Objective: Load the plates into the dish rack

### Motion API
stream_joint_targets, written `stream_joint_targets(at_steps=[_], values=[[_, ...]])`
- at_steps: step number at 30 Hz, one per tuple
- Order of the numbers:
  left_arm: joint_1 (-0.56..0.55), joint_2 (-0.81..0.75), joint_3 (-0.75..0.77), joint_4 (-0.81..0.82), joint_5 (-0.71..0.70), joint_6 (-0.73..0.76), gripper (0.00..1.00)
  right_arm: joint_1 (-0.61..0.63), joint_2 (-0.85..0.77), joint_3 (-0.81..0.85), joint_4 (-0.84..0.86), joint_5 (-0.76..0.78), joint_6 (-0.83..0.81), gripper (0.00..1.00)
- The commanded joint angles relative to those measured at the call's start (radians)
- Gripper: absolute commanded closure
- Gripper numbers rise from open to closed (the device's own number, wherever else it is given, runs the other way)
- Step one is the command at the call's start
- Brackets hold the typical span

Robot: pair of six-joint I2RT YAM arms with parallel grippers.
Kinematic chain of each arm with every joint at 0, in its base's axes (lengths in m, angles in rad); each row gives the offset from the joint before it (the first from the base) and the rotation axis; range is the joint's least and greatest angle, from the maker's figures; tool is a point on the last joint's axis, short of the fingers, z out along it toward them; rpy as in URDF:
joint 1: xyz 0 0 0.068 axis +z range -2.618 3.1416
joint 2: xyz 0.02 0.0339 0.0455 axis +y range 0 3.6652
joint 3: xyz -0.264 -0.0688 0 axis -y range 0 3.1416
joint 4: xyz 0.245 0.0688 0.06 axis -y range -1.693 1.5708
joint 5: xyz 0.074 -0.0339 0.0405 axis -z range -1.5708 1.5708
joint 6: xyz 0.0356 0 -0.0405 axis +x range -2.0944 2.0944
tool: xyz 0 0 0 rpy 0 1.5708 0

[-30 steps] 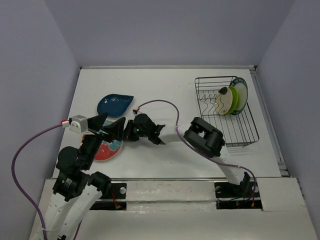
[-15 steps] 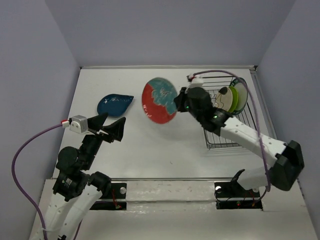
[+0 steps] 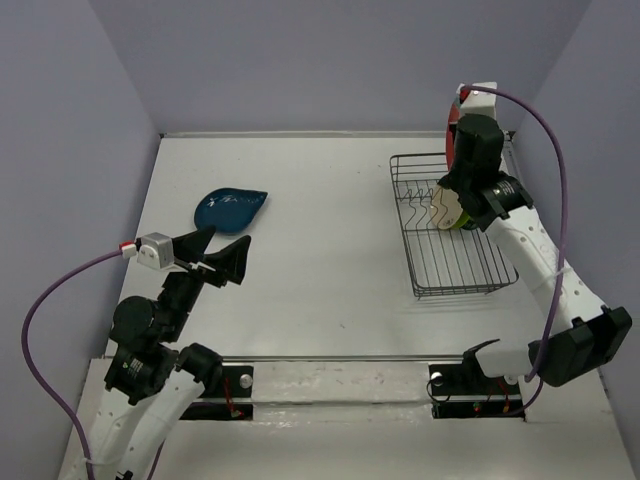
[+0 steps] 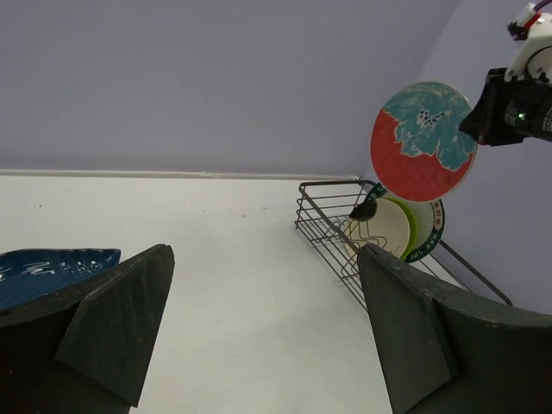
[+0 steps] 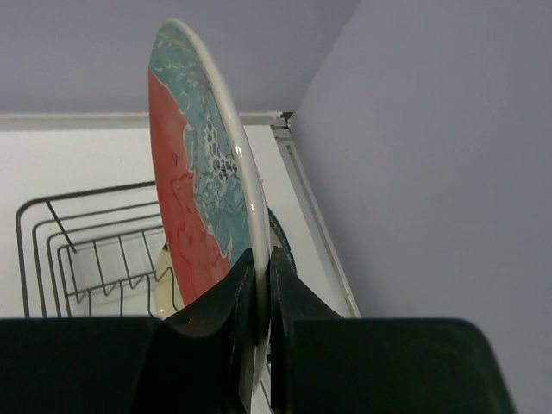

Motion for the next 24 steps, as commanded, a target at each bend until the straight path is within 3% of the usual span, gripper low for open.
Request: stream_joint_targets(at_steps=[1,24], values=[[0.005,-0.006,-0.002,0.053,0.006,0.014,0.01,-0.028,0.023,0.078,0.098,-0.016,-0.075,0.93],[-0.002,-0.006,0.001,0.036,-0.026,0.010,0.01,-0.115,0.106,-0.119,0.019,-0.174,0.178,0.93]])
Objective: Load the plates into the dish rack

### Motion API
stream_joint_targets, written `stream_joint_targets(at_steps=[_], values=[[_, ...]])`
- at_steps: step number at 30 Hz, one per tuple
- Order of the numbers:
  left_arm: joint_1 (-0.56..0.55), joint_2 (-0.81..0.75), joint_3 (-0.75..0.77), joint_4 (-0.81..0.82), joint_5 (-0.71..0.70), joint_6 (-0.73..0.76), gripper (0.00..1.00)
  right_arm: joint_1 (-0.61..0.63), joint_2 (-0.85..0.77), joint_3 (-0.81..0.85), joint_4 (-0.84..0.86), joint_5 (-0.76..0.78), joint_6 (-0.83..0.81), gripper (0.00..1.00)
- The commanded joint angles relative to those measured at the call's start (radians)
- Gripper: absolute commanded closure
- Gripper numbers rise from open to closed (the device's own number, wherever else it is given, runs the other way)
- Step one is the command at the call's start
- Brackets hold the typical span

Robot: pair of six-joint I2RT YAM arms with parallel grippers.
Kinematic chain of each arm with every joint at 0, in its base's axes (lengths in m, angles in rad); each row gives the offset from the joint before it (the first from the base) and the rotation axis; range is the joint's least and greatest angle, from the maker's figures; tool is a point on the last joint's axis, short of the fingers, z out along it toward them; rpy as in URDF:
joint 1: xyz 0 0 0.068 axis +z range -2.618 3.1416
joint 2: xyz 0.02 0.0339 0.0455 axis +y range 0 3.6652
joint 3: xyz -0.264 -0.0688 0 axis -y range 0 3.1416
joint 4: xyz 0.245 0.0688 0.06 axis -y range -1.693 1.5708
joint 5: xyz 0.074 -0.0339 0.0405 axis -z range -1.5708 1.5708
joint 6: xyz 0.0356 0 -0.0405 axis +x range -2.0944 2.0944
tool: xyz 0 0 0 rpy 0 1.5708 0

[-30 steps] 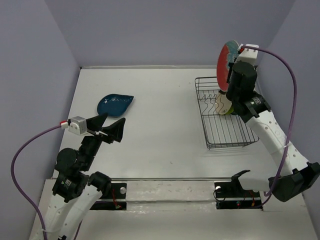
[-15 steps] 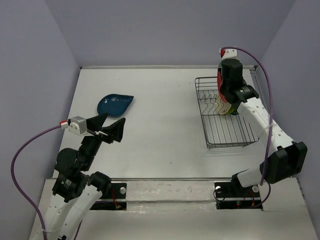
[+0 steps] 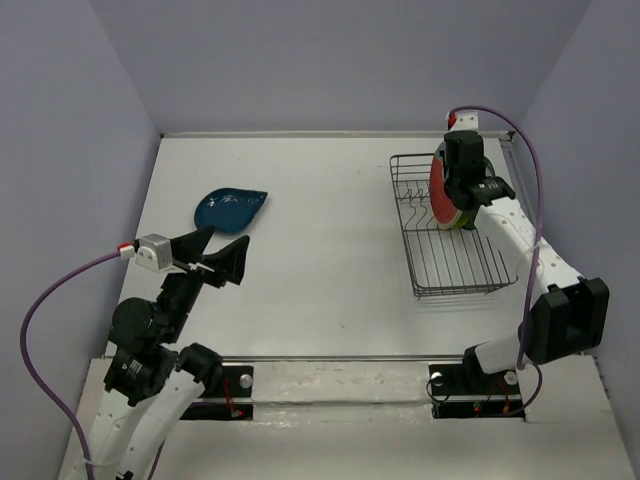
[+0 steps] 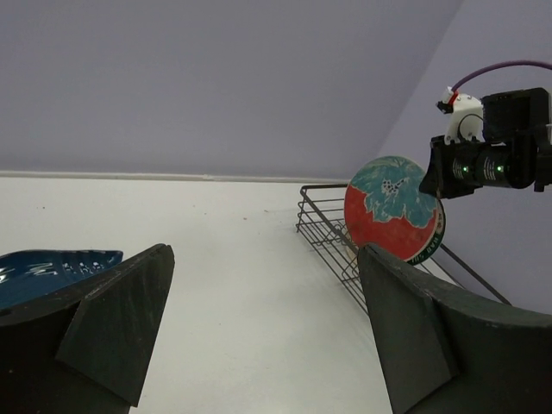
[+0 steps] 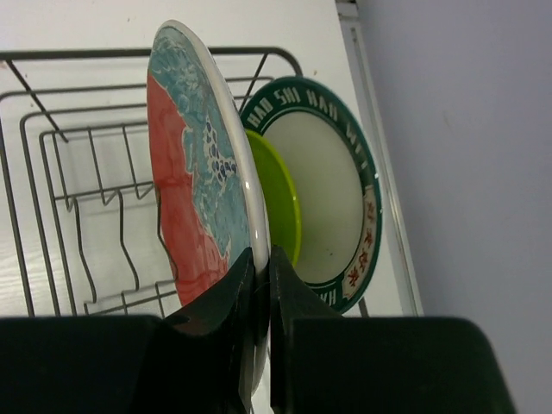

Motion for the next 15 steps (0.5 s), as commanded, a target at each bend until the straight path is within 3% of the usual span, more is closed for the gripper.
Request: stream_joint_targets(at_steps=[1,9,11,14,15], values=[[-0.003,0.007,0.002,0.033,-0.025,0.008,0.01,-0.001,-0.014,-0.012,0.123,-0.005,0.073,0.93],[0.002,0.122,0.022,-0.029,-0.116,-0.017,0.01,-0.001,-0.002,-0.077,0.126,-0.056,0.157,0.93],[0.008,0.157,0.027,-0.042,-0.137,-0.021,0.01,-0.001,-0.008,-0.086,0.120,-0.064,0.180,0.88],[0.019,0.188,0.022,-0.036,-0.134,-0.020,0.01,-0.001,-0.022,-0.084,0.091,-0.071,0.234,0.57],[0.025,0.201,0.022,-0.033,-0.137,-0.018,0.01,-0.001,-0.040,-0.083,0.077,-0.083,0.260,0.38]])
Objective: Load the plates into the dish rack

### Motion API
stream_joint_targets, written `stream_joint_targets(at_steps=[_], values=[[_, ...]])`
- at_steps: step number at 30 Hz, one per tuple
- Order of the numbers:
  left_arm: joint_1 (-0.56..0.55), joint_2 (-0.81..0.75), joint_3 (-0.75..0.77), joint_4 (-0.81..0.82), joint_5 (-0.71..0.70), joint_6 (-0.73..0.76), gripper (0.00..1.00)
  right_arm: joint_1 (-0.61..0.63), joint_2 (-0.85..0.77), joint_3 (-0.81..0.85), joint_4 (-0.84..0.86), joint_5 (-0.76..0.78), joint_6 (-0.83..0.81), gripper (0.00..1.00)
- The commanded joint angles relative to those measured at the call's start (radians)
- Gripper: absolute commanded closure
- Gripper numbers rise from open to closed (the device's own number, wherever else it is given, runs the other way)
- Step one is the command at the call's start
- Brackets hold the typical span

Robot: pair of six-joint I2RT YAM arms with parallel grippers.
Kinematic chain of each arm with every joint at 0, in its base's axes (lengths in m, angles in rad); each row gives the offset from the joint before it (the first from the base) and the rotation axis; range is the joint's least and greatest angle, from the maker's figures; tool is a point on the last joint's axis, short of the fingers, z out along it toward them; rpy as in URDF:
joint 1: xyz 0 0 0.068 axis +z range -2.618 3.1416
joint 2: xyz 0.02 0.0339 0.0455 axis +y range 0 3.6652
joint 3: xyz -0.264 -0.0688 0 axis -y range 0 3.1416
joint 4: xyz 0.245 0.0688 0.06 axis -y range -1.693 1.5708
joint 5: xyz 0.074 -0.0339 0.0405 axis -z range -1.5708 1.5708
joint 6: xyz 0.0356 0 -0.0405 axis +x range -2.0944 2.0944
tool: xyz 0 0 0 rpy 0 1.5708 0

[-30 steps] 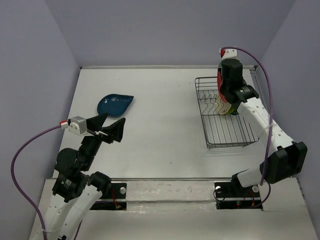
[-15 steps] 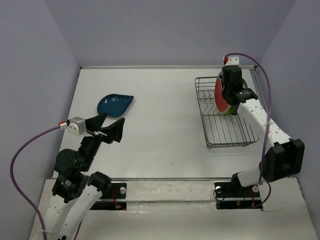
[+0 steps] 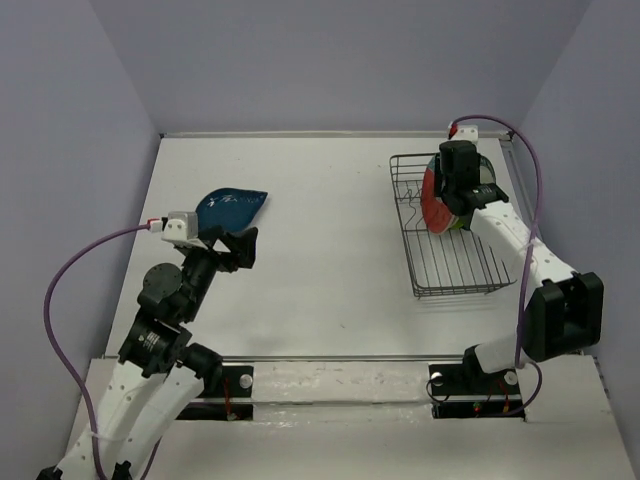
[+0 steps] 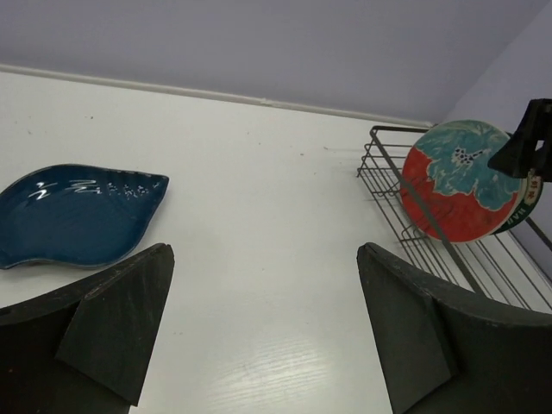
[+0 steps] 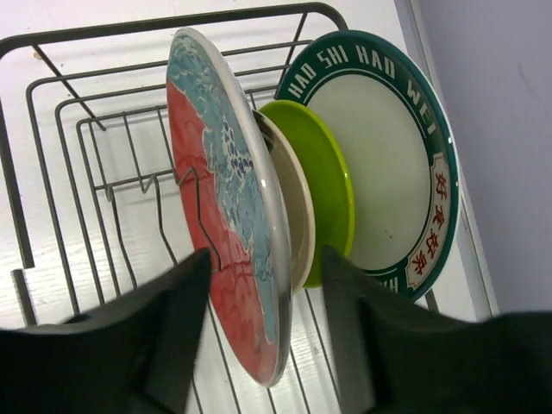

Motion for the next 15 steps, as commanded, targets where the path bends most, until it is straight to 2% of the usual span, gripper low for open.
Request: stream_joint_targets(at_steps=[1,3,4,7,11,13,14,15], values=[[0.020,0.042,0.022,0.029,-0.042,-0.003,0.01,0.001,-0.076,0.011,0.045,-0.024,0.118,0.31],[0.030,0.073,0.026,0.029,-0.053,0.000,0.01,0.001,-0.109,0.005,0.037,-0.053,0.153,0.20],[0.036,0.091,0.029,0.025,-0.054,-0.005,0.01,0.001,-0.131,-0.001,0.037,-0.079,0.167,0.19],[0.068,0.185,0.051,0.022,-0.043,-0.020,0.01,0.001,-0.241,-0.053,0.065,-0.206,0.225,0.16],[0.187,0.338,0.097,0.016,0.016,-0.043,0.02,0.001,-0.455,-0.235,0.197,-0.449,0.305,0.15],[0.230,0.406,0.104,0.021,0.032,-0.072,0.12,0.012,-0.558,-0.312,0.308,-0.587,0.371,0.15],[0.247,0.426,0.104,0.025,0.032,-0.074,0.15,0.021,-0.559,-0.353,0.350,-0.622,0.394,0.15],[0.281,0.449,0.109,0.028,0.004,-0.078,0.19,0.021,-0.623,-0.442,0.469,-0.649,0.437,0.15]])
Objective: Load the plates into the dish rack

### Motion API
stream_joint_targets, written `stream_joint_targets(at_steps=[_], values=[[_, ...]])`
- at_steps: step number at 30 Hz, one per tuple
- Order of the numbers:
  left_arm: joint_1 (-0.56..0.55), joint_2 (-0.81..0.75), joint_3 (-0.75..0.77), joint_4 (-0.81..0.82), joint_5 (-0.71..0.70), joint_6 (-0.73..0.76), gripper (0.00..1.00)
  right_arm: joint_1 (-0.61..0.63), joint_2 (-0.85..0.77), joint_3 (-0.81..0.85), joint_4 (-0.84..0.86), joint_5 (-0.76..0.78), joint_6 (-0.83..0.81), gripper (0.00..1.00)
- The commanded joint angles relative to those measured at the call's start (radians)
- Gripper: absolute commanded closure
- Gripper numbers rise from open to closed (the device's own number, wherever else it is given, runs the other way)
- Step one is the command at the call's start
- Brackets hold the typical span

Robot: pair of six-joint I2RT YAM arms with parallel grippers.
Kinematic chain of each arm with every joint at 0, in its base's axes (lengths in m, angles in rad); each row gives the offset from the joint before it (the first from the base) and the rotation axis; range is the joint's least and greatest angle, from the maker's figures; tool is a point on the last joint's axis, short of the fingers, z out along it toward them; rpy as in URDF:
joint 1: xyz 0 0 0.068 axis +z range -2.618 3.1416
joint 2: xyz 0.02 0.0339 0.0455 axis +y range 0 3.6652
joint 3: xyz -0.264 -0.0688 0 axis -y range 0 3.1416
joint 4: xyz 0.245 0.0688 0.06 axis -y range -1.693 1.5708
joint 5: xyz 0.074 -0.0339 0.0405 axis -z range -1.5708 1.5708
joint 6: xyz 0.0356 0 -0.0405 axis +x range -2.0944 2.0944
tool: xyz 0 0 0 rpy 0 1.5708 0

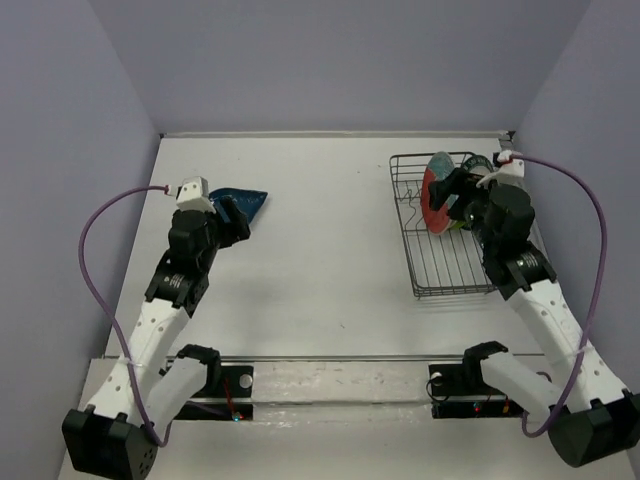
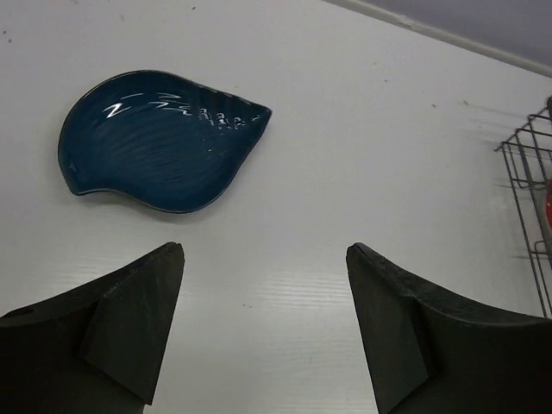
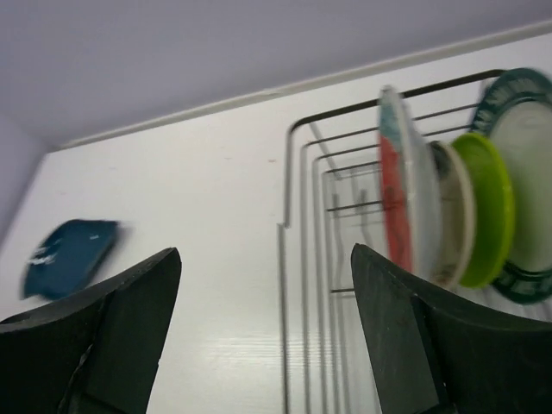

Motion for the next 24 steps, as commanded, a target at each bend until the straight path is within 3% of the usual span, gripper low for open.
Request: stream_joint_targets(at_steps=[1,6,9,11,14,17,24], values=[[0.098,0.090,0.056,0.033,-0.014,-0.049,0.21,0.016,-0.146,-0.215,0.366,-0.297,0.166,0.15],[0.265,0.280,0.079,0.058,0.013,-0.106,0.36,0.025,-0.187,-0.310,0.444,-0.416,0.171,0.15],[0.357,0.357,0.085,0.076,0.052,-0.141,0.40,0.034,-0.187,-0.323,0.467,-0.505,0.174,0.16],[0.420,0.466,0.125,0.117,0.002,-0.143,0.40,0.035,-0.192,-0.329,0.483,-0.551,0.168,0.16],[0.442,0.561,0.168,0.136,0.021,-0.106,0.42,0.035,-0.186,-0.329,0.475,-0.561,0.163,0.16],[0.456,0.751,0.257,0.107,0.061,-0.057,0.42,0.035,-0.167,-0.323,0.467,-0.593,0.163,0.16],[0.472,0.934,0.322,0.165,0.147,0.015,0.42,0.044,-0.124,-0.318,0.475,-0.619,0.162,0.17]])
